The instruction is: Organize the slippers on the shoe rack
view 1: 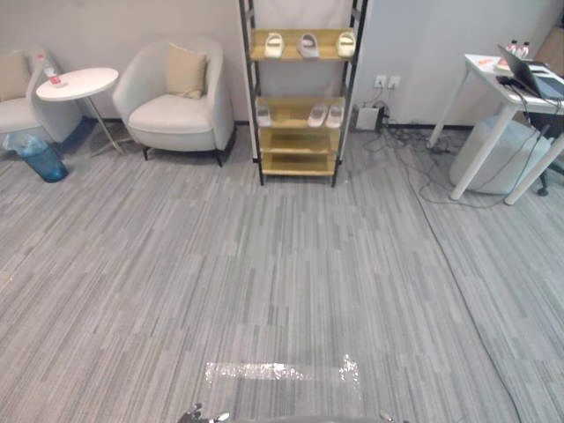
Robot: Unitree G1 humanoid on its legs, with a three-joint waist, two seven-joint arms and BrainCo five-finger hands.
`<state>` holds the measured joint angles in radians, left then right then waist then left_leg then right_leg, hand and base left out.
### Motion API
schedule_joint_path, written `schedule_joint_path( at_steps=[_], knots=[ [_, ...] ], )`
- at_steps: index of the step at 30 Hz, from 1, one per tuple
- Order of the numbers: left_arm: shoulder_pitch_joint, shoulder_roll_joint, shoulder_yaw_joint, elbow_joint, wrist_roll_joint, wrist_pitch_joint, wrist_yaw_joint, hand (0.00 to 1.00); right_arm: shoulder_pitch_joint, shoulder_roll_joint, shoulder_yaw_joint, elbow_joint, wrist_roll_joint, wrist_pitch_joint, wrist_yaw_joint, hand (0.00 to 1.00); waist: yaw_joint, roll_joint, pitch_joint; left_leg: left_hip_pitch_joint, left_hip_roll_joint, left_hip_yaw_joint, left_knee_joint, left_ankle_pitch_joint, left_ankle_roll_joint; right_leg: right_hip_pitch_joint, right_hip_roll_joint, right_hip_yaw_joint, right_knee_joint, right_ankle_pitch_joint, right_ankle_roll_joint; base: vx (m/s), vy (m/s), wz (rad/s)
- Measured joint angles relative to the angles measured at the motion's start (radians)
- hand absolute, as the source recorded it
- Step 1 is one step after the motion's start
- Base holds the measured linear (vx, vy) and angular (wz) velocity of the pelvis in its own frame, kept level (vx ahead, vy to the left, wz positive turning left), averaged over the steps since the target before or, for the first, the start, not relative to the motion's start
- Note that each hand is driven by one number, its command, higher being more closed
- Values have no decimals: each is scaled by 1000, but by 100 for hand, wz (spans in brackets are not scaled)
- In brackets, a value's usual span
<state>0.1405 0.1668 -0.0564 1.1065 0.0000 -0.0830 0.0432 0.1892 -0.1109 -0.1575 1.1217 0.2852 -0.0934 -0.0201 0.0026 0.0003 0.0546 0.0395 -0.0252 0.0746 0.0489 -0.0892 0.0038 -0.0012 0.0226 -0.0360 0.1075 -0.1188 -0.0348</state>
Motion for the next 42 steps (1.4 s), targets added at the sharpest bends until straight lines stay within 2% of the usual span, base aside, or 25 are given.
schedule_joint_path(
  at_steps=[8, 19, 27, 29, 32, 34, 36, 38, 40, 41, 42],
  knots=[
    [-37, 7, 0, 38, 18, 0, 1, 0, -46, 15, -33, 34, -9, -7, 2, 0, 3, -15, 25, 32, -8, -11, -36, 5, 5, 67, 11, 15, -99, 41, -1, 75, 10, -4],
    [-51, 7, 0, 63, 29, 0, 3, 0, -53, 18, -35, 35, -10, -9, 1, 0, 1, -16, 27, 51, -12, -32, -82, 28, 6, 71, 8, 4, -111, 44, 0, 6, 2, 2],
    [-67, 7, 1, 63, 18, 0, 2, 0, -70, 17, -35, 33, -7, -13, 1, 0, -4, -13, 60, 46, -7, -39, -69, 27, 4, 71, 7, -4, -102, 40, 0, 0, -4, 2],
    [-82, 6, 22, 54, 18, 1, 2, 0, -77, 18, -35, 29, -2, -18, 1, 0, -5, -18, 92, 20, -3, -44, 7, -6, -8, 69, 6, -10, -60, 17, -2, -14, -26, 9],
    [-70, -4, 83, -12, 16, 1, 3, 0, -78, 24, -34, 6, 3, -20, 0, 0, 2, -26, 114, -85, 15, -40, 271, -97, -42, 31, 5, -1, 35, -46, -4, -67, -25, -9],
    [-65, -8, 106, -38, 16, 1, 3, 0, -69, 30, -34, -16, 21, -23, 0, 0, 9, -35, 126, -155, 19, -37, 428, -106, -40, 24, -1, 17, 84, -77, -15, -35, -14, -31],
    [-54, -20, 119, -52, 16, 1, 6, 0, -56, 28, -34, -61, 34, -25, -1, 0, 6, -17, 127, -209, 66, 4, 535, -157, -38, 22, 5, 24, 110, -97, -15, 21, 49, -27],
    [-48, -28, 126, -65, 15, 1, 17, 0, -43, 28, -34, -88, 37, -30, -2, 0, 4, -8, 129, -226, 96, 25, 507, -173, -50, 19, 5, 50, 134, -121, -9, 69, 134, -19],
    [-42, -38, 151, -76, 14, 1, 21, 0, -43, 25, -34, -89, 36, -32, -2, 0, 10, -3, 122, -244, 107, 14, 407, -170, -54, -2, -2, 74, 153, -143, 6, 136, 224, -37],
    [-40, -45, 161, -78, 12, 1, 24, 0, -44, 21, -33, -91, 34, -32, -4, 0, 18, 8, 115, -246, 99, 8, 368, -135, -67, -20, -5, 102, 173, -160, 23, 193, 260, -52],
    [-36, -41, 170, -77, 12, 1, 23, 0, -41, 27, -28, -86, 31, -30, -5, 0, 32, -6, 96, -246, 77, 29, 340, -143, -54, -37, -24, 130, 173, -164, 31, 297, 266, -45]
  ],
)
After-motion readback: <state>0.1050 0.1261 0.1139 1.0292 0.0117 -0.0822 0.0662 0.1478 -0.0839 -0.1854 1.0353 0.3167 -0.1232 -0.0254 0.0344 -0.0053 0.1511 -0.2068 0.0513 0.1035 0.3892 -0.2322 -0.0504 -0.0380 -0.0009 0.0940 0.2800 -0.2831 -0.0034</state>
